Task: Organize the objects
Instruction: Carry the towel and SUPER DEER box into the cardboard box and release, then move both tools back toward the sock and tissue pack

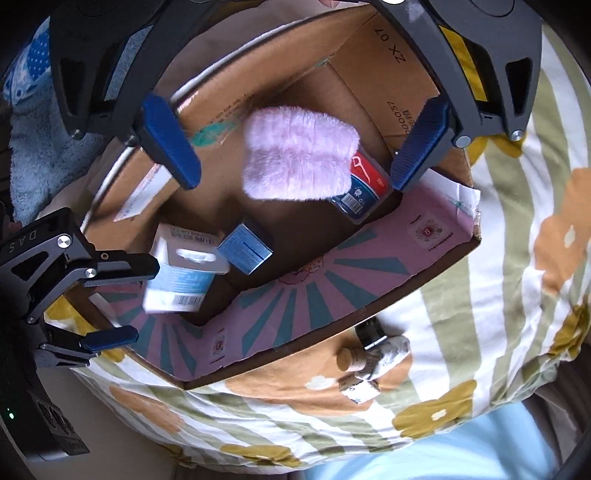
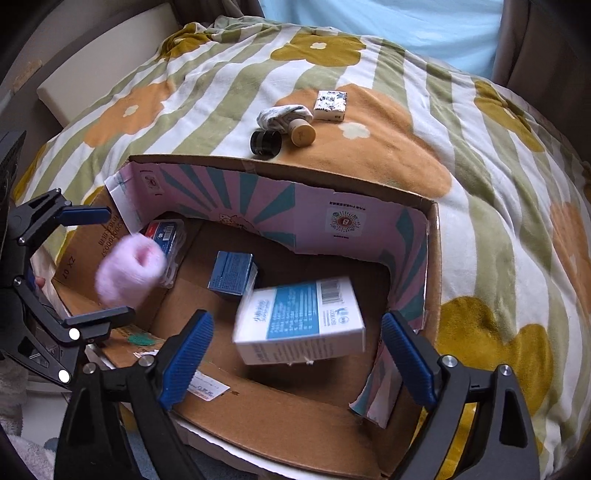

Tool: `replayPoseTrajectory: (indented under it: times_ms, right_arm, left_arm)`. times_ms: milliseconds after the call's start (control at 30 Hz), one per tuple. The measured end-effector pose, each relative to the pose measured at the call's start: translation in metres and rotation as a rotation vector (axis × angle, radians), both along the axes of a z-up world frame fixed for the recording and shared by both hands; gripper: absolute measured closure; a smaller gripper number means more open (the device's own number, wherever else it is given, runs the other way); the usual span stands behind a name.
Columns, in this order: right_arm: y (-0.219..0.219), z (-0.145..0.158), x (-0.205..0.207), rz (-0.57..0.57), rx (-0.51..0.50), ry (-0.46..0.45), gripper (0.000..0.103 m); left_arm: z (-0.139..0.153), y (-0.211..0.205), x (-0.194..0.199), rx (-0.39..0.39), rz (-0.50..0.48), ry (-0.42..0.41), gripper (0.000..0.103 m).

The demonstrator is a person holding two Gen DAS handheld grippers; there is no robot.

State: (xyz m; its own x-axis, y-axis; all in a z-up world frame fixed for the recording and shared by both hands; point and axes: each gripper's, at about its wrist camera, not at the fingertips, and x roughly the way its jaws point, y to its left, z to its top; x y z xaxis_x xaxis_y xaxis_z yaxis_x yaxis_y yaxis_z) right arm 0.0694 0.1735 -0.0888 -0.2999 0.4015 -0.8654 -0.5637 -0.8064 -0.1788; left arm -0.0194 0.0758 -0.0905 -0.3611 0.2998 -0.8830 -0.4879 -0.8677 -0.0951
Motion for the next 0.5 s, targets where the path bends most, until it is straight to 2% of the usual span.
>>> replayPoseTrajectory:
  times_ms: [133,500]
  right_arm:
    - [-0.005,0.007,-0.002,0.023,0.051,-0.013,0.0]
    - [-0.006,0.015,-0.002,0.024,0.07,-0.008,0.0]
  left_arm:
    - [0.003,-0.005,-0.001,0.014,0.004,-0.011,0.0]
    - [0.008,-0.008,0.005,0.025,-0.012,-0.005,0.0]
